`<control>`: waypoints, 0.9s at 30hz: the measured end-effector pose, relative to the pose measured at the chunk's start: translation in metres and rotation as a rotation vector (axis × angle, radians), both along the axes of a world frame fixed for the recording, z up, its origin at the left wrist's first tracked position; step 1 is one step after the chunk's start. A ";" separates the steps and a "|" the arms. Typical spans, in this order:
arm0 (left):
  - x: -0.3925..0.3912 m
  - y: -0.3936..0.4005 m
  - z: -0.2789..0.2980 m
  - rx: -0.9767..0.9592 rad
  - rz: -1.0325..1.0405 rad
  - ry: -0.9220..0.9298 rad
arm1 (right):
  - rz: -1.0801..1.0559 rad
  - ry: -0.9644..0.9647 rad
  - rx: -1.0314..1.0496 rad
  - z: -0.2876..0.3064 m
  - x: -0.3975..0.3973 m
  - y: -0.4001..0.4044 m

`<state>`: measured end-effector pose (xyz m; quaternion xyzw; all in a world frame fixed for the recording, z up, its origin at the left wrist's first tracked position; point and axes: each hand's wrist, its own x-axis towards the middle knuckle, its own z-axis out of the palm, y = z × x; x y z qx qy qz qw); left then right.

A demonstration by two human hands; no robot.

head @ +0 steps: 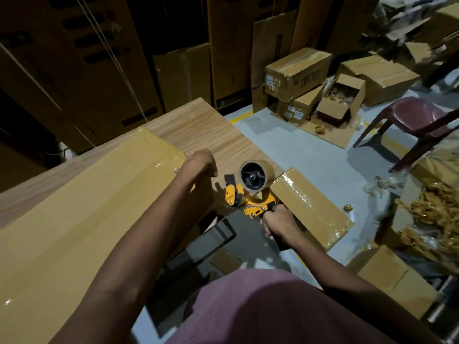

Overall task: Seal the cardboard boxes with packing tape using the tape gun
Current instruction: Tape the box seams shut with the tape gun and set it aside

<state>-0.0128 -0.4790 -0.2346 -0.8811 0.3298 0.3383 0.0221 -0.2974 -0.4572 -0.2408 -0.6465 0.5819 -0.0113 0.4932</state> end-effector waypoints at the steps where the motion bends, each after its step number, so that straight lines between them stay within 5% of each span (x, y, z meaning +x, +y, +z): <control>1: -0.001 0.001 0.003 0.017 -0.006 -0.003 | -0.032 -0.022 0.004 -0.001 0.003 -0.001; 11: -0.062 0.041 0.026 -0.115 -0.102 -0.246 | -0.156 0.022 -0.230 -0.020 0.026 -0.007; 19: -0.051 0.056 0.026 -0.358 -0.038 -0.148 | -0.245 -0.044 -0.170 -0.033 0.055 -0.006; 27: -0.039 0.085 0.009 -0.419 -0.145 -0.561 | -0.364 -0.220 0.069 -0.026 0.087 0.004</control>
